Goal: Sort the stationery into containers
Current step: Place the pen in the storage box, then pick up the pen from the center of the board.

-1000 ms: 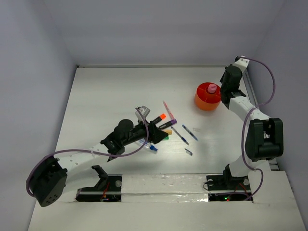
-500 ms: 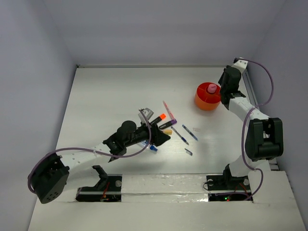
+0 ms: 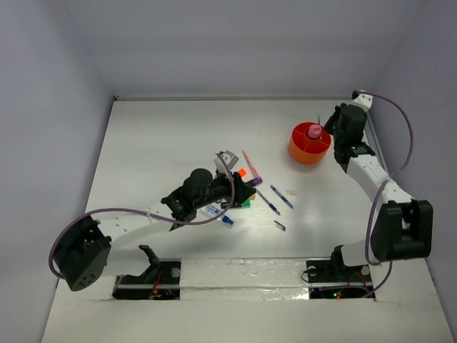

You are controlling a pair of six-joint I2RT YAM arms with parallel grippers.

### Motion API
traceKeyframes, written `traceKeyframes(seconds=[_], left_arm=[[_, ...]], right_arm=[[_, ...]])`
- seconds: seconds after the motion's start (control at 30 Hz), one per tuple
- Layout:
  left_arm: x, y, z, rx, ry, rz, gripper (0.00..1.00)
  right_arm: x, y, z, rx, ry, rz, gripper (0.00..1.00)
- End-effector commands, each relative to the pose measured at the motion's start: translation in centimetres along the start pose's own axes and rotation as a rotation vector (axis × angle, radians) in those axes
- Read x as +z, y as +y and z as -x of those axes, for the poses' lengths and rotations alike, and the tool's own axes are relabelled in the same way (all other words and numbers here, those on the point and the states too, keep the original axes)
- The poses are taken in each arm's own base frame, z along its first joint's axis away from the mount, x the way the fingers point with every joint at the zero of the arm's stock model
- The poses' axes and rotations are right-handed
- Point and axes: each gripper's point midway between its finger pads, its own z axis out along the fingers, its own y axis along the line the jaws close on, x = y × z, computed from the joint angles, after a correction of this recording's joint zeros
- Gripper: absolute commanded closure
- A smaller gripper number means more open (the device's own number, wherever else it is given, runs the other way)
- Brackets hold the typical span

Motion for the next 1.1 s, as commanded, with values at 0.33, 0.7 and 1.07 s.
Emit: traceKeyframes(seconds=[0.33, 0.7, 1.07], left_arm=[[8.2, -0.3, -0.1, 0.608, 0.143, -0.002, 0.79], [14.4, 3.6, -5.4, 0.805, 0.481, 0.076, 0.56], [15.8, 5.1, -7.8, 0.853, 0.630, 0.082, 0.50]], right_arm=[[-13.2, 4.2, -1.4, 0.211, 0.092, 0.437, 1.00], [-20.1, 5.7, 0.6, 0.235, 0.065, 0.642, 0.87], [-21.1, 6.4, 0.1, 0.208, 0.080, 0.715, 0.83]])
